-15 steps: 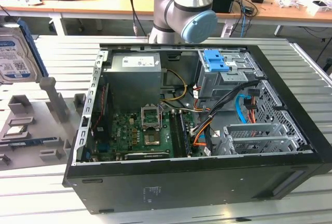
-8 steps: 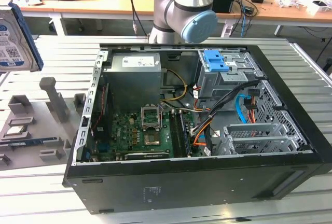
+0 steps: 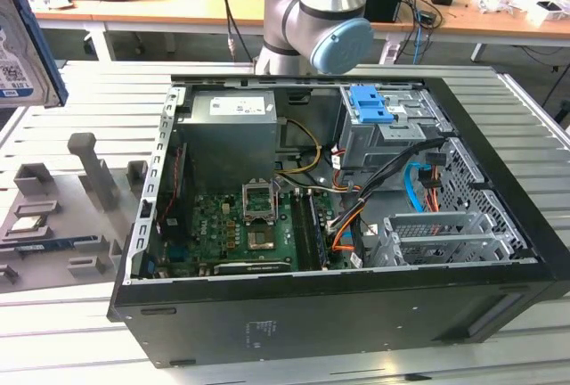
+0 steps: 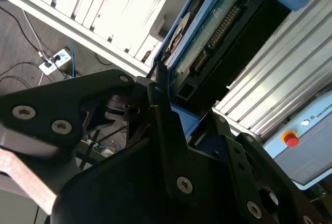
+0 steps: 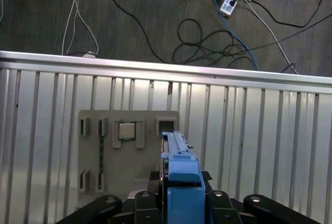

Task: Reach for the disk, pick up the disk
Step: 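Pick up the disk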

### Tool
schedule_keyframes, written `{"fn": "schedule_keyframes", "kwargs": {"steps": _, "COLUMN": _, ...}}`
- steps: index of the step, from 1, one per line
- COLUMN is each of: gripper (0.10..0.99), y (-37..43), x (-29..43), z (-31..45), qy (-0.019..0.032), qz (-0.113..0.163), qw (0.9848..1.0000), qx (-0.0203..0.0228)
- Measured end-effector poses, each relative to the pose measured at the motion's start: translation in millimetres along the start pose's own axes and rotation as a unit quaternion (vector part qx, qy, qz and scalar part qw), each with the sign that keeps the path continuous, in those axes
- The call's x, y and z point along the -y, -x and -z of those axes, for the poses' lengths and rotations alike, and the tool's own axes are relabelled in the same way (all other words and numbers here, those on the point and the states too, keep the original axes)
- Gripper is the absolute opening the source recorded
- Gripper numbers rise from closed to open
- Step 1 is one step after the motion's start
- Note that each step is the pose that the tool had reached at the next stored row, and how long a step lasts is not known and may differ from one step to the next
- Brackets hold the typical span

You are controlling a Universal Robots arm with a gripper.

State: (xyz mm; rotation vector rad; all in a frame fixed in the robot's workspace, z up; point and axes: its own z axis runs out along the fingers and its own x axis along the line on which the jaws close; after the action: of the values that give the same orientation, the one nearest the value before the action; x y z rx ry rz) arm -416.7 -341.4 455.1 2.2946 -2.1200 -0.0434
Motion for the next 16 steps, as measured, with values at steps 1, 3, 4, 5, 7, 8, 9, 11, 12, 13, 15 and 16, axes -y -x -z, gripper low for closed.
{"fn": "schedule_keyframes", "kwargs": {"steps": 1, "gripper": 0.369, "y": 0.2, "x": -0.1, "z": 4.4, "qy": 0.0, "qz": 0.0, "qw": 1.0, "qx": 0.0}}
{"fn": "schedule_keyframes", "kwargs": {"steps": 3, "gripper": 0.369, "y": 0.6, "x": -0.3, "z": 10.4, "qy": 0.0, "qz": 0.0, "qw": 1.0, "qx": 0.0}}
{"fn": "schedule_keyframes", "kwargs": {"steps": 4, "gripper": 0.369, "y": 0.9, "x": -0.4, "z": 15.9, "qy": 0.0, "qz": 0.0, "qw": 1.0, "qx": 0.0}}
{"fn": "schedule_keyframes", "kwargs": {"steps": 5, "gripper": 0.369, "y": 1.2, "x": -0.6, "z": 21.3, "qy": 0.0, "qz": 0.0, "qw": 1.0, "qx": 0.0}}
{"fn": "schedule_keyframes", "kwargs": {"steps": 7, "gripper": 0.369, "y": 1.7, "x": -0.9, "z": 30.0, "qy": -0.0001, "qz": 0.0, "qw": 1.0, "qx": 0.0}}
{"fn": "schedule_keyframes", "kwargs": {"steps": 8, "gripper": 0.369, "y": 1.8, "x": -1.0, "z": 33.5, "qy": 0.0, "qz": 0.0, "qw": 1.0, "qx": 0.0}}
{"fn": "schedule_keyframes", "kwargs": {"steps": 9, "gripper": 0.369, "y": 2.1, "x": -1.1, "z": 37.8, "qy": 0.0, "qz": 0.0, "qw": 1.0, "qx": 0.0}}
{"fn": "schedule_keyframes", "kwargs": {"steps": 11, "gripper": 0.369, "y": 2.4, "x": -1.2, "z": 44.3, "qy": 0.0, "qz": 0.0, "qw": 1.0, "qx": 0.0}}
{"fn": "schedule_keyframes", "kwargs": {"steps": 12, "gripper": 0.369, "y": 2.5, "x": -1.3, "z": 47.0, "qy": 0.0, "qz": 0.0, "qw": 1.0, "qx": 0.0}}
{"fn": "schedule_keyframes", "kwargs": {"steps": 13, "gripper": 0.369, "y": 2.6, "x": -1.4, "z": 50.3, "qy": 0.0001, "qz": 0.0, "qw": 1.0, "qx": 0.0}}
{"fn": "schedule_keyframes", "kwargs": {"steps": 15, "gripper": 0.369, "y": 2.7, "x": -1.4, "z": 51.0, "qy": 0.0, "qz": 0.0, "qw": 1.0, "qx": 0.0}}
{"fn": "schedule_keyframes", "kwargs": {"steps": 16, "gripper": 0.369, "y": 2.7, "x": -1.4, "z": 51.0, "qy": 0.0, "qz": 0.0, "qw": 1.0, "qx": 0.0}}
